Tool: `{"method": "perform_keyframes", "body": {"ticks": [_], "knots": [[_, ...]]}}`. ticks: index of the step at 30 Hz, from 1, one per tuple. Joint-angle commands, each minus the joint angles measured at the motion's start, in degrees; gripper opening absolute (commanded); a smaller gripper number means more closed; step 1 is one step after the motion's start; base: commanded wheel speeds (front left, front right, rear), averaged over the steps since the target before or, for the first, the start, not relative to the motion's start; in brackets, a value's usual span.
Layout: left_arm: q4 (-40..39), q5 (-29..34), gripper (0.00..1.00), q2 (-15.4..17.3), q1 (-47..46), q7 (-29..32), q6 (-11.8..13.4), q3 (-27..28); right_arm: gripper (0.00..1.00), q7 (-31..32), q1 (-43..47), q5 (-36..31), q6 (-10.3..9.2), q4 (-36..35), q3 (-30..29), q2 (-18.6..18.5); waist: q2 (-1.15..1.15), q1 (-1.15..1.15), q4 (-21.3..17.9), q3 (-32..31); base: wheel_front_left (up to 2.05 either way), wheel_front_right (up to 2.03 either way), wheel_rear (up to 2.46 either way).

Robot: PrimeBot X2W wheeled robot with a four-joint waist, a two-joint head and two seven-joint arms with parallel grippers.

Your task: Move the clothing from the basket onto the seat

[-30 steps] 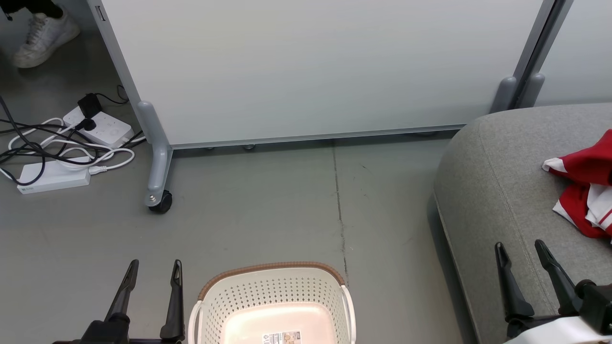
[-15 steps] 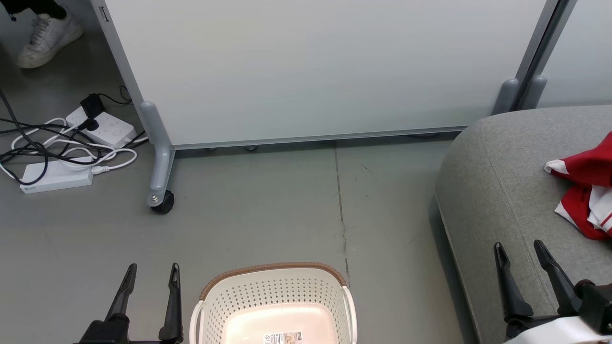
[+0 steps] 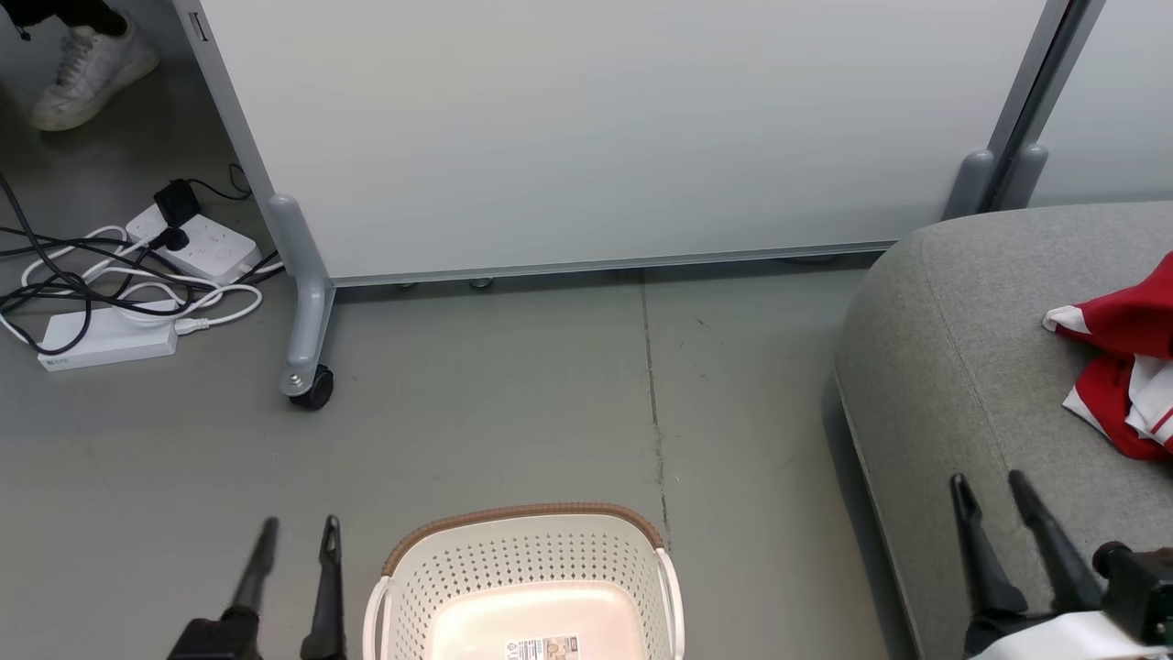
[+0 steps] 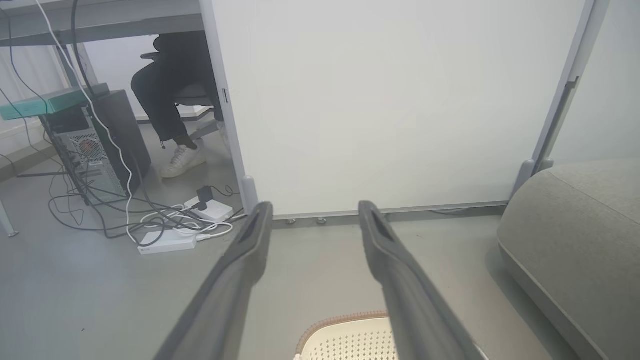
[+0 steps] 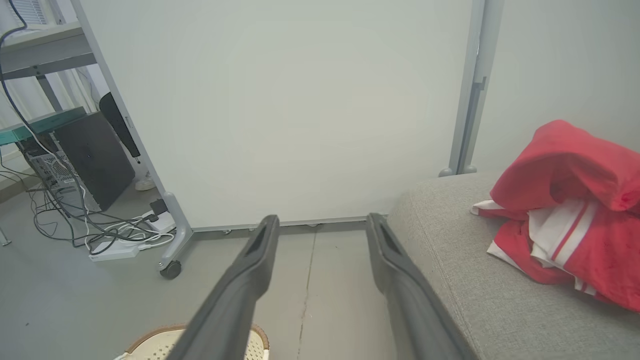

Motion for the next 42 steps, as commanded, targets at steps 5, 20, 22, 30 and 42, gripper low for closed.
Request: {"method": "perform_keyframes", "body": {"ticks": [5, 20, 22, 30, 42], "knots": [[1.2, -2.9, 0.00, -1.1, 0.0, 0.3, -0.7, -0.3, 0.00, 0.0, 0.0, 3.3, 0.00, 1.7, -0.1, 0.3, 0.00, 0.00, 0.0, 0.0, 0.00, 0.00, 0.00], [5.5, -17.5, 0.00, -3.4, -4.2, 2.2, -5.6, 1.5, 0.00, 1.6, -2.2, 20.3, 0.00, 5.2, -2.1, -1.2, 0.00, 0.00, 0.1, 0.2, 0.00, 0.00, 0.00], [5.9, -19.3, 0.00, -3.7, -4.7, 2.5, -6.2, 1.7, 0.00, 1.8, -2.4, 22.3, 0.00, 5.5, -2.4, -1.3, 0.00, 0.00, 0.1, 0.2, 0.00, 0.00, 0.00], [7.1, -25.0, 0.00, -4.5, -6.2, 3.2, -8.0, 2.4, 0.00, 2.7, -3.3, 28.7, 0.00, 6.9, -3.6, -1.6, 0.00, 0.00, 0.1, 0.3, 0.00, 0.00, 0.00], [9.3, -34.7, 0.00, -6.1, -8.7, 4.5, -11.2, 3.5, 0.00, 4.6, -4.8, 39.1, 0.00, 9.1, -5.8, -1.8, 0.00, 0.00, 0.2, 0.4, 0.00, 0.00, 0.00]]}}
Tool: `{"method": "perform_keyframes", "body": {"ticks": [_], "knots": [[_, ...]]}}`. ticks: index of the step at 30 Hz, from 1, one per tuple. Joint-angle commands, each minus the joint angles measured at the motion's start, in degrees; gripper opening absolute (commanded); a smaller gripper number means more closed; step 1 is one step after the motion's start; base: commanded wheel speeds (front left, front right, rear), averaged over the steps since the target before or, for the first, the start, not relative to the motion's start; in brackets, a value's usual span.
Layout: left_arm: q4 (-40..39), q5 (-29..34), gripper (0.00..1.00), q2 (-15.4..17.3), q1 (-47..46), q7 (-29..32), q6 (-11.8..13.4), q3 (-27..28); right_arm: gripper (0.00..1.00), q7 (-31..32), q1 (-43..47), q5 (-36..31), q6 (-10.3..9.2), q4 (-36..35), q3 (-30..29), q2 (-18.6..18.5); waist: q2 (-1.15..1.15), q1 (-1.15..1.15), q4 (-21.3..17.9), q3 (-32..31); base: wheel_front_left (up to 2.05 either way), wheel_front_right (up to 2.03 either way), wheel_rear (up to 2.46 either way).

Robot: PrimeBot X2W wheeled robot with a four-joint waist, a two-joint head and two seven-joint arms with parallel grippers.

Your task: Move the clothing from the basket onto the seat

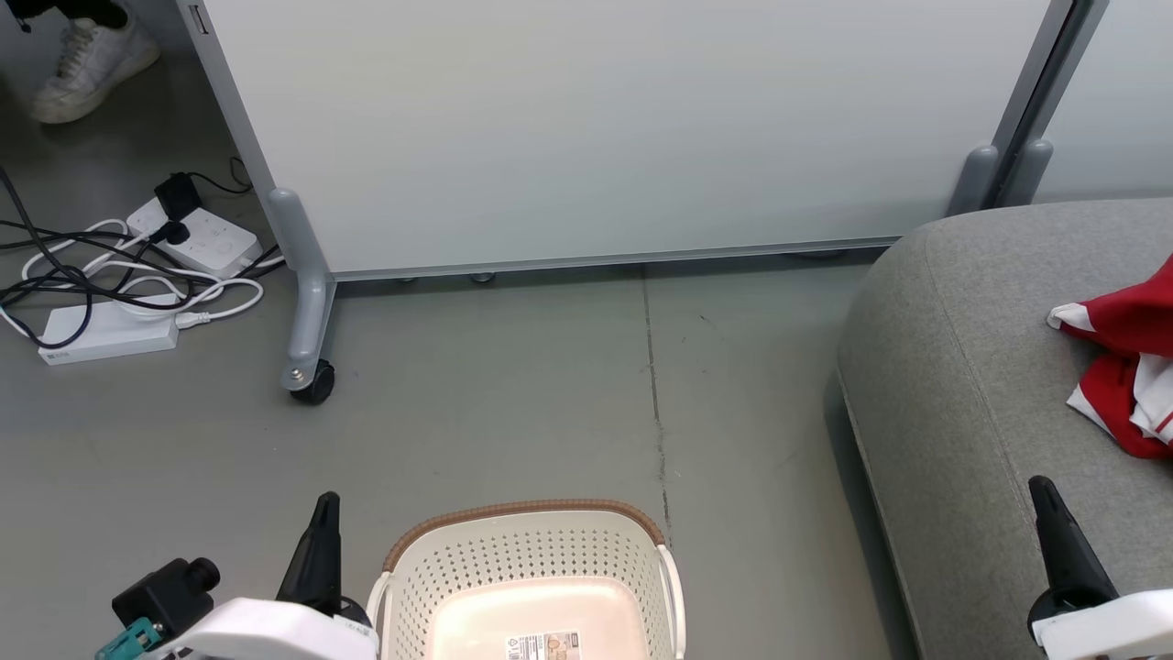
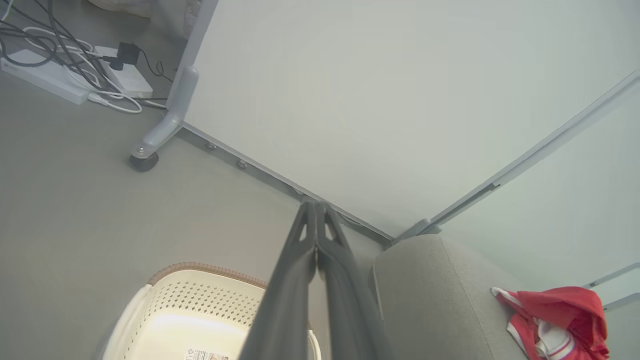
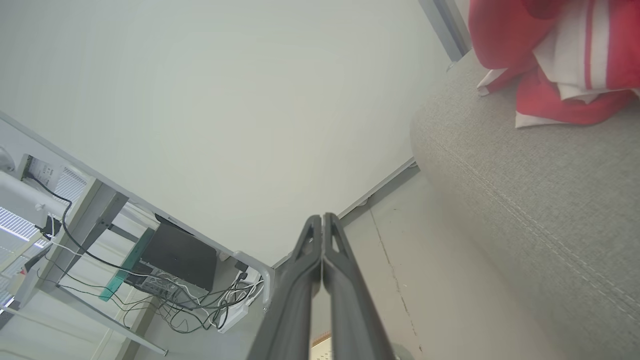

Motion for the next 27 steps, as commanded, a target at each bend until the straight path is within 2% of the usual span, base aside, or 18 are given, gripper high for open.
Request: {"method": "perform_keyframes", "body": {"ticks": [1, 27], "knots": [[-0.3, -1.5, 0.00, 0.1, -2.0, 0.2, -0.8, 0.6, 0.00, 0.5, -1.2, 1.8, 0.01, -0.2, -0.5, -0.6, 0.00, 0.00, 0.0, 0.0, 0.00, 0.00, 0.00], [3.4, -17.3, 0.00, -2.4, -6.2, 2.2, -5.8, 2.4, 0.00, 4.0, -3.9, 18.2, 0.03, 3.6, -4.9, -0.4, 0.00, 0.00, 0.1, 0.3, 0.00, 0.00, 0.00]]}}
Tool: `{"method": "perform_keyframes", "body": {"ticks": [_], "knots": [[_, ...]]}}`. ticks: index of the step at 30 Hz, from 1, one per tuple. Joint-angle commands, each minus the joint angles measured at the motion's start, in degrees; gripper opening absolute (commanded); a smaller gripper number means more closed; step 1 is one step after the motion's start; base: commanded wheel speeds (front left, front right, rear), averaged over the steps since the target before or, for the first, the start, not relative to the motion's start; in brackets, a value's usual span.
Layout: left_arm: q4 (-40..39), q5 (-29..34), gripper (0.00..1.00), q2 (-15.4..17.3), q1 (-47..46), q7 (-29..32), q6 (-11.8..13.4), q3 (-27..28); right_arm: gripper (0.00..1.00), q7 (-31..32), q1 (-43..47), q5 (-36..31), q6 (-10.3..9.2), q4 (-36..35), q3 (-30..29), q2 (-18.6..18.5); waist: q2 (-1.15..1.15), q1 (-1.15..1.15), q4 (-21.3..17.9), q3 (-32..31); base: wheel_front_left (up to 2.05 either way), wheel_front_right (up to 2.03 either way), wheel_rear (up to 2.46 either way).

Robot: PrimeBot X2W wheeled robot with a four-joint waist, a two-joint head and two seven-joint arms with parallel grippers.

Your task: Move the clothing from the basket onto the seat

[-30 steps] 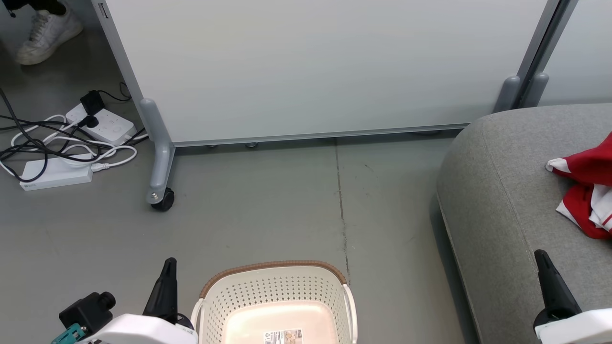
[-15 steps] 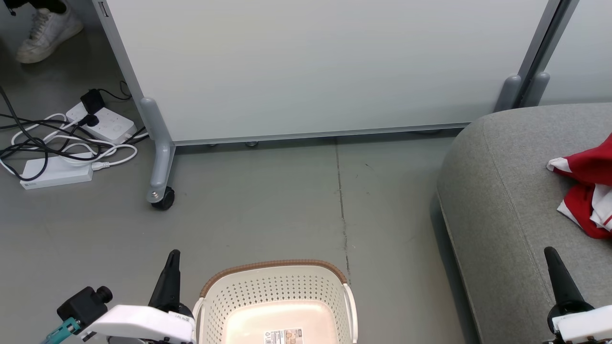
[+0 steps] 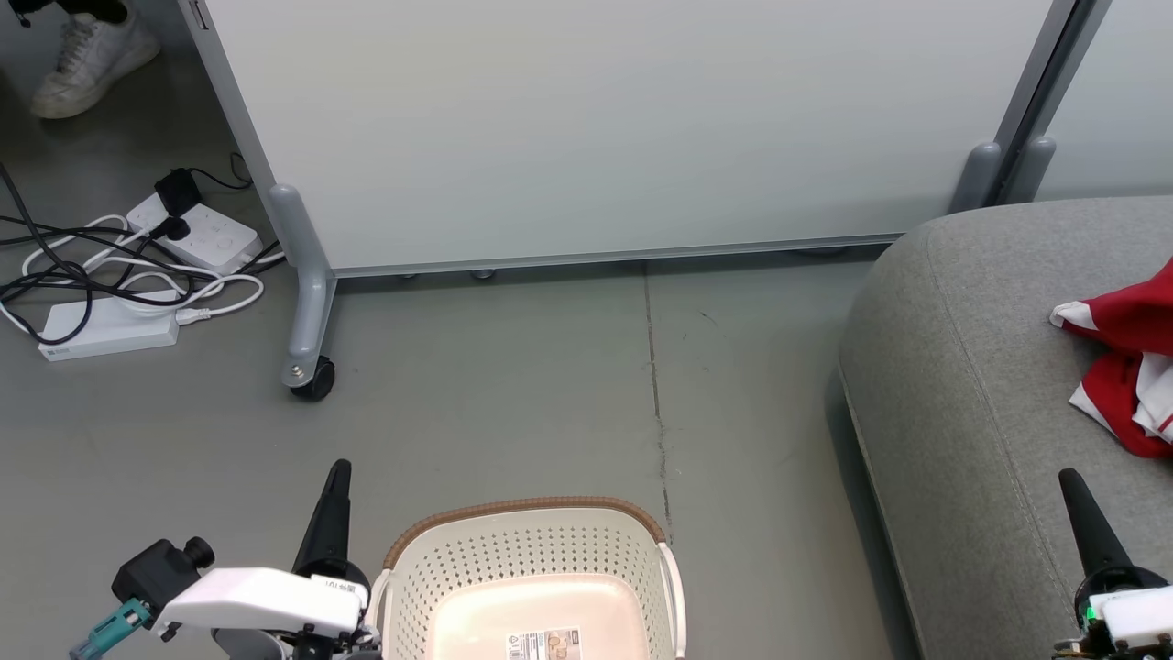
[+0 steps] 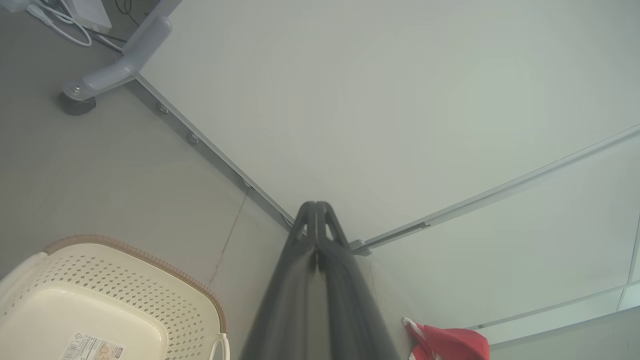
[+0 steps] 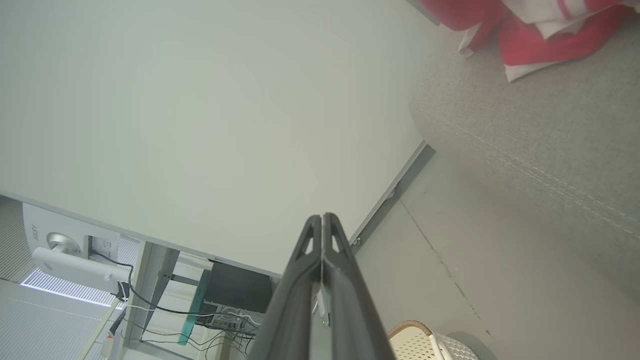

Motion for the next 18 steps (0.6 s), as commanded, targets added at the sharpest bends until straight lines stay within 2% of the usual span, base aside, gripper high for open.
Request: {"method": "perform_keyframes", "body": {"ticks": [1, 18], "knots": [[-0.2, -1.5, 0.00, 0.1, -2.1, 0.2, -0.6, 0.5, 0.00, 0.4, -1.4, 1.5, 0.05, -0.1, -0.8, -0.4, 0.00, 0.00, 0.0, 0.0, 0.00, 0.00, 0.00], [1.7, -9.4, 0.00, -1.1, -4.1, 1.2, -3.2, 1.4, 0.00, 2.4, -2.6, 9.6, 0.07, 1.8, -3.1, -0.1, 0.00, 0.00, 0.1, 0.2, 0.00, 0.00, 0.00]]}}
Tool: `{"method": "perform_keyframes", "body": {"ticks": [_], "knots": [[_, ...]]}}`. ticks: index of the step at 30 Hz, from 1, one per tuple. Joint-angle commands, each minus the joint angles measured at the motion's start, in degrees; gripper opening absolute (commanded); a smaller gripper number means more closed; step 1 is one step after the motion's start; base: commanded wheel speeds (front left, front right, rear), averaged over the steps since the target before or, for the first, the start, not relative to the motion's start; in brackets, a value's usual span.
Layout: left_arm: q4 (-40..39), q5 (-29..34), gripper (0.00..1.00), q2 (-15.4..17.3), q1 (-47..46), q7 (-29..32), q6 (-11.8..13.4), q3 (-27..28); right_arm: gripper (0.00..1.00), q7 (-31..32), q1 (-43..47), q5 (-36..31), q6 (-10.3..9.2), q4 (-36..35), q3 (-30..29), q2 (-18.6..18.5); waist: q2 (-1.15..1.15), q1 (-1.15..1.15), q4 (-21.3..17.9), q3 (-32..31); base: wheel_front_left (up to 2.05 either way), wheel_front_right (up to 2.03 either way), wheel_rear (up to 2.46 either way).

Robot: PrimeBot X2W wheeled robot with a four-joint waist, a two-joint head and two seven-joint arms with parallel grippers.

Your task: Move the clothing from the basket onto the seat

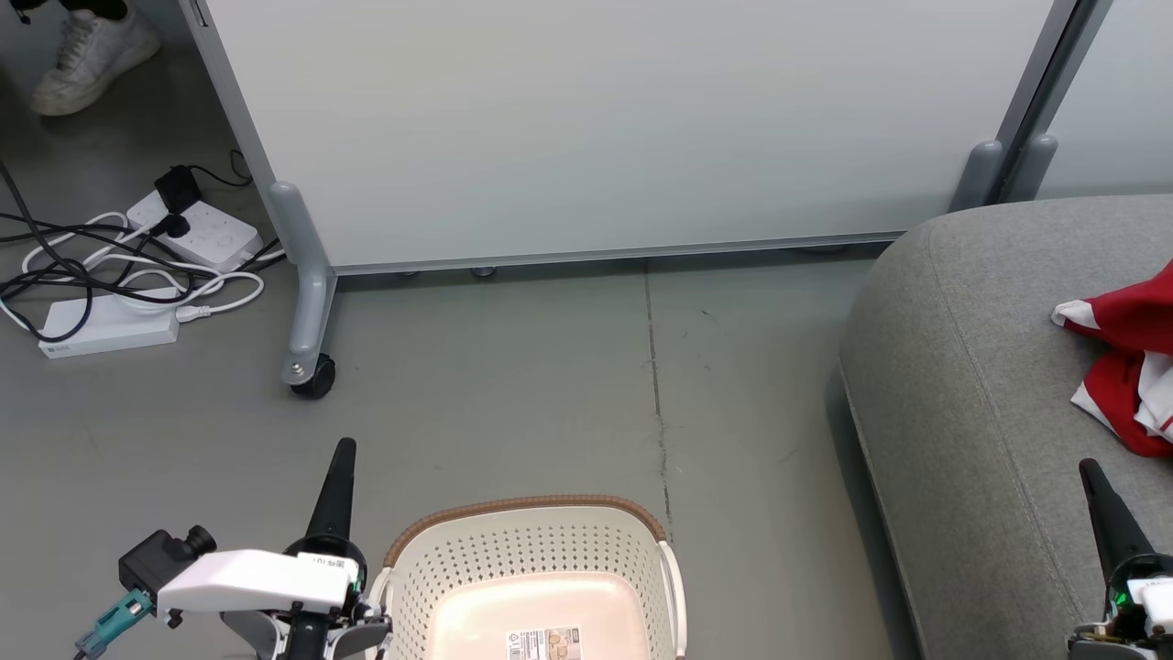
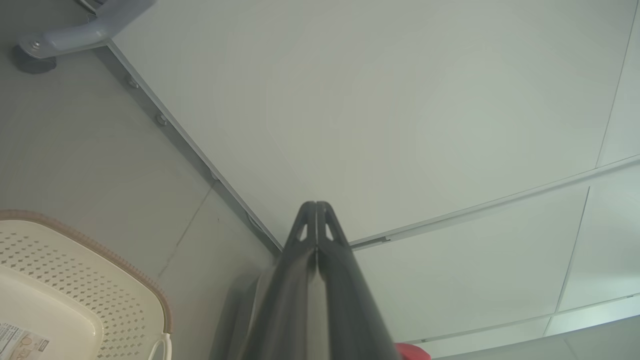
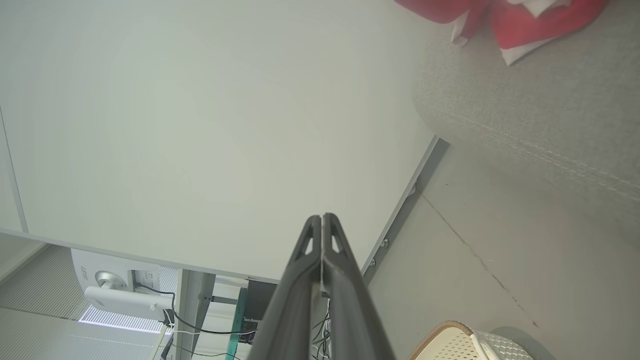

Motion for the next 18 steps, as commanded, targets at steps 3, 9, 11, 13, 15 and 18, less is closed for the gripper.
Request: {"method": "perform_keyframes", "body": {"ticks": [3, 9, 11, 13, 15, 18], "knots": [[0.2, -2.2, 0.00, 0.1, -2.0, 0.4, -1.0, 0.6, 0.00, 0.7, -1.1, 2.4, 0.10, 0.1, -0.7, -0.2, 0.00, 0.00, 0.0, 0.0, 0.00, 0.00, 0.00], [0.8, -4.8, 0.00, -0.4, -2.8, 0.8, -1.8, 0.9, 0.00, 1.4, -1.6, 5.1, 0.11, 0.8, -1.6, -0.1, 0.00, 0.00, 0.0, 0.1, 0.00, 0.00, 0.00], [1.1, -5.7, 0.00, -0.5, -2.9, 0.9, -2.2, 1.0, 0.00, 1.6, -1.7, 5.9, 0.11, 1.1, -1.8, -0.1, 0.00, 0.00, 0.1, 0.1, 0.00, 0.00, 0.00], [1.3, -6.6, 0.00, -0.7, -3.0, 0.9, -2.4, 1.1, 0.00, 1.8, -1.8, 6.7, 0.11, 1.3, -2.0, -0.1, 0.00, 0.00, 0.1, 0.1, 0.00, 0.00, 0.00], [1.4, -7.4, 0.00, -0.9, -3.3, 1.1, -2.7, 1.1, 0.00, 2.0, -1.9, 7.6, 0.11, 1.5, -2.3, -0.1, 0.00, 0.00, 0.1, 0.2, 0.00, 0.00, 0.00], [1.7, -8.6, 0.00, -1.1, -3.8, 1.2, -3.1, 1.3, 0.00, 2.3, -2.2, 8.9, 0.11, 1.7, -2.7, 0.0, 0.00, 0.00, 0.1, 0.2, 0.00, 0.00, 0.00]]}}
